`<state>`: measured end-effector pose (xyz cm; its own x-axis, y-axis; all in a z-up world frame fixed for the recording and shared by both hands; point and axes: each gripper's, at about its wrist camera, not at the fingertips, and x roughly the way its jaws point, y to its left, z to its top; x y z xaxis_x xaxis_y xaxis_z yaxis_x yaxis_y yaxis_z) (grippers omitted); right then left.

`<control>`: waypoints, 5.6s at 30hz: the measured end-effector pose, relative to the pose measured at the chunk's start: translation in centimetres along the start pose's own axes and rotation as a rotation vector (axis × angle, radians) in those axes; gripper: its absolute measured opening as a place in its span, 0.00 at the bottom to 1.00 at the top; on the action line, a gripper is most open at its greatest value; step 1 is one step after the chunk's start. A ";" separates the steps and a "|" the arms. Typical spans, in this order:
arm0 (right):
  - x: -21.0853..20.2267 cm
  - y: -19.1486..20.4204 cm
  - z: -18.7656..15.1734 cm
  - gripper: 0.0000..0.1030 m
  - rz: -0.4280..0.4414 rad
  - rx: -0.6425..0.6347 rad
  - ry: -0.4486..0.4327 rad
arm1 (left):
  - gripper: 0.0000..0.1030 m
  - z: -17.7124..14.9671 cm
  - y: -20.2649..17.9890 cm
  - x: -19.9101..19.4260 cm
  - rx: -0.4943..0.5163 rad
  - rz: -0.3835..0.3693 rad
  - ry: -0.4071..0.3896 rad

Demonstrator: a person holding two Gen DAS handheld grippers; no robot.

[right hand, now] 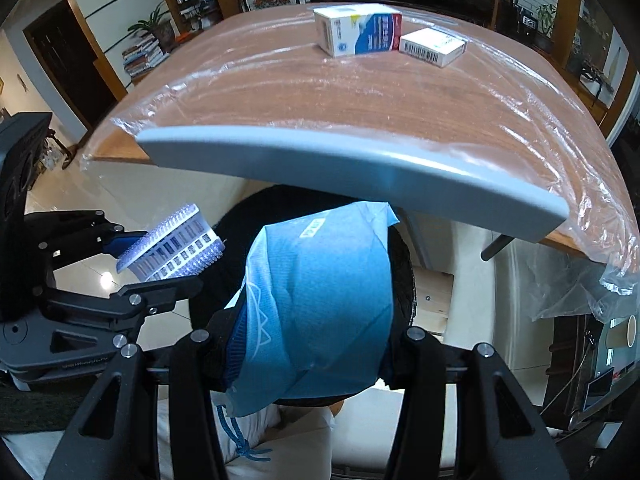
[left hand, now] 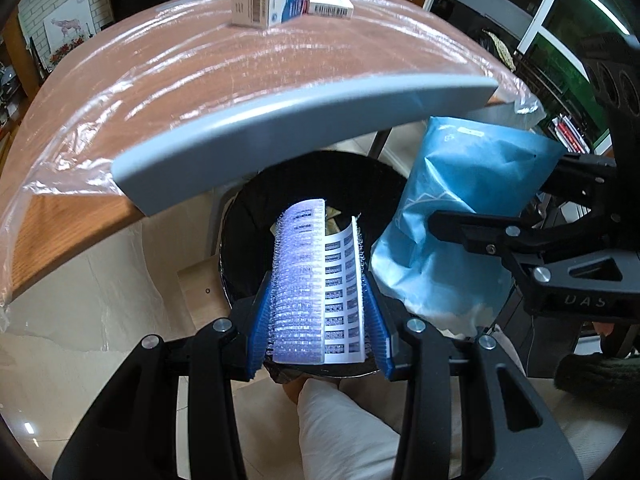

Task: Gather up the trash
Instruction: 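Lower both tools into the bin and open them to release roller and bag, then move both open tools back toward the two white boxes on the table, then grasp the white barcode box with the left tool while the right tool grasps the white medicine box, then lift both boxes and carry them over the black trash bin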

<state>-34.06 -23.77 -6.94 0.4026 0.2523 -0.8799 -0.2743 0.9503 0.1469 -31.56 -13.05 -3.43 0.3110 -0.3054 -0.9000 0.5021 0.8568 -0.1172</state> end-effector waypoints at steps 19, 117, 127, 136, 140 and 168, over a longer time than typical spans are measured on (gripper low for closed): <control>3.5 -0.3 -0.5 0.48 -0.079 -0.042 0.055 | 0.42 -0.2 -0.7 4.3 0.021 0.043 0.080; 4.7 -16.9 23.6 0.51 -0.102 0.547 -0.080 | 0.46 22.0 4.5 1.5 0.155 0.038 -0.160; 2.8 -16.8 22.7 0.50 -0.050 0.534 -0.136 | 0.46 21.5 4.8 0.6 0.109 0.055 -0.187; 0.4 -15.6 20.8 0.50 -0.015 0.482 -0.159 | 0.46 20.6 5.4 -0.2 0.064 0.064 -0.194; -0.6 -14.7 20.0 0.50 0.006 0.453 -0.171 | 0.46 20.0 5.3 -0.8 0.052 0.063 -0.201; -7.5 -9.8 11.2 0.50 0.186 0.311 -0.184 | 0.46 11.6 2.7 -7.4 0.030 0.059 -0.265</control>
<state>-24.61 -32.94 3.25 0.5286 0.4267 -0.7338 -0.0916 0.8881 0.4504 -23.19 -13.30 7.82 0.5392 -0.3566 -0.7629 0.4991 0.8650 -0.0516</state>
